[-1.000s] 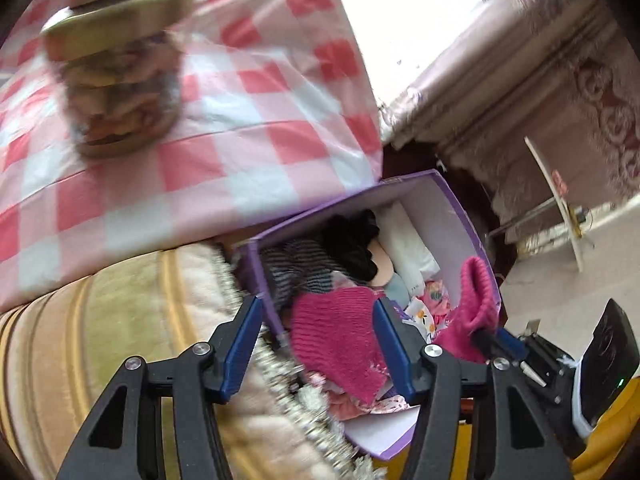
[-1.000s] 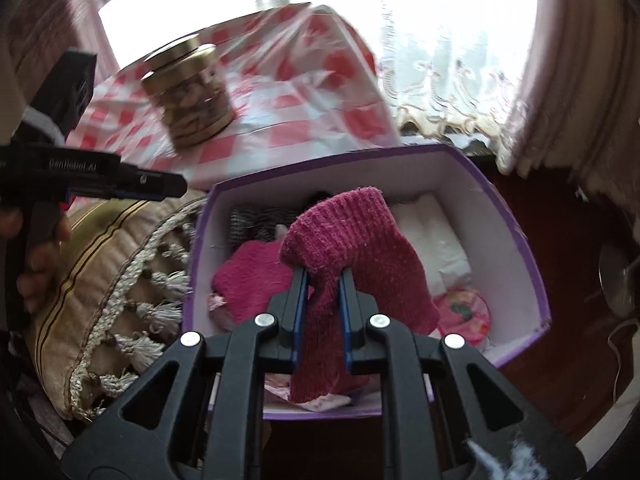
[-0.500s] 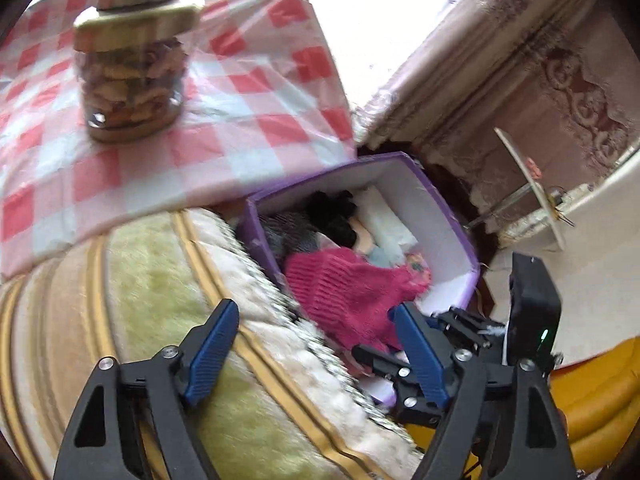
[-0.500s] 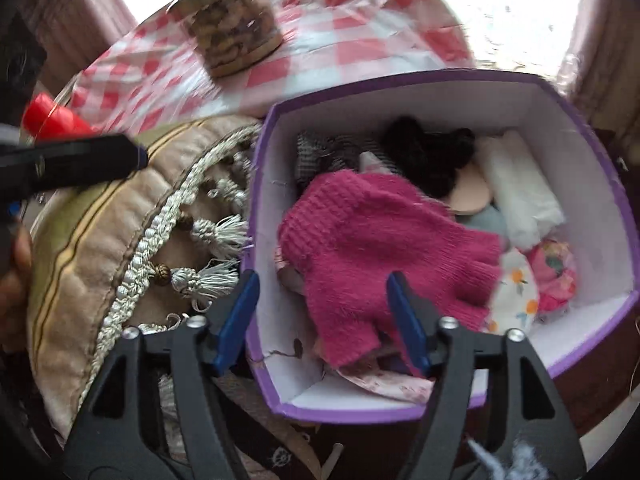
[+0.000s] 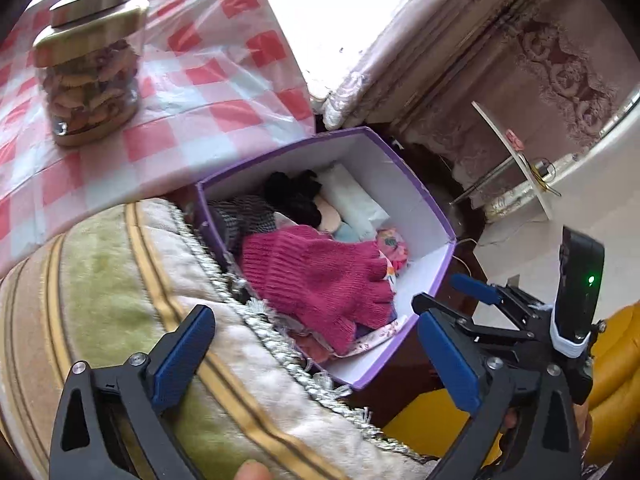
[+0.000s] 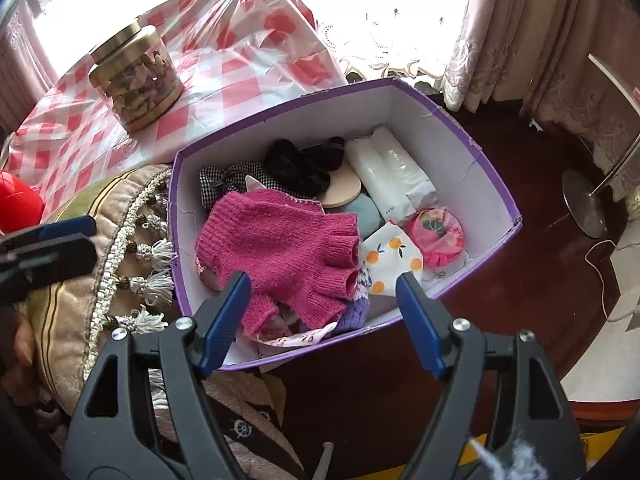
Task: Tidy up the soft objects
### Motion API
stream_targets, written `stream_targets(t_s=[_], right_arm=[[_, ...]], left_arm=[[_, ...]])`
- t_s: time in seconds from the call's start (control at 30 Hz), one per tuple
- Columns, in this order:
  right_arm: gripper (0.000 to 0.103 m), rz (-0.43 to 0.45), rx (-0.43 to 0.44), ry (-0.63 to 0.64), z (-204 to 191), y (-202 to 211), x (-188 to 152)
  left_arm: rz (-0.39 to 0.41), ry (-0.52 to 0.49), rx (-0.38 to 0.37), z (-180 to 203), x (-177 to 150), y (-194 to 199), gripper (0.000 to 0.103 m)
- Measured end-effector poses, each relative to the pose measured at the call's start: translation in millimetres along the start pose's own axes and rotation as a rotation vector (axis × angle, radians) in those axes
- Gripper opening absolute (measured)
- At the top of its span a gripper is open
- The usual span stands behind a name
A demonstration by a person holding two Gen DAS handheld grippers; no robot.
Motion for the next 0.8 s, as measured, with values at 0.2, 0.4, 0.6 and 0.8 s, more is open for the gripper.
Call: stream_targets(t_s=[0.2,0.4,0.6,0.8], right_arm=[[0.078,0.023,-0.035,0.02,-3.2,1.3,7.0],[0.078,0.03,-0.048,0.026,-5.8,1.6,9.7],[0.078,0.028,-0.048,0.025,-5.5,0.5,9.1],[0.078,0.026,-0.047,0.025,-5.4,-0.7,7.7]], left_arm=[[-0.009,0.032,-0.027,-1.6,-0.5,-1.9,0.102],[-0.019,0.015,-0.028,-2.2,-1.9,-6.9,0.102],[-0.017,0.011,-0.027,-1.4,-1.7,-7.9,0.102],[-0.017,0.01,-0.024,-1.4,-1.7,-8.1,0.102]])
Point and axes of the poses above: each gripper's, at about its wrist camera, not at the fingertips, and y roughly against the way its jaws point, z to its right, x to its top, the point moved 9 cm from there along -y, roughly the way its jaws point, and after that the axes turned 6 degrees about z, right-handed, at the moved point
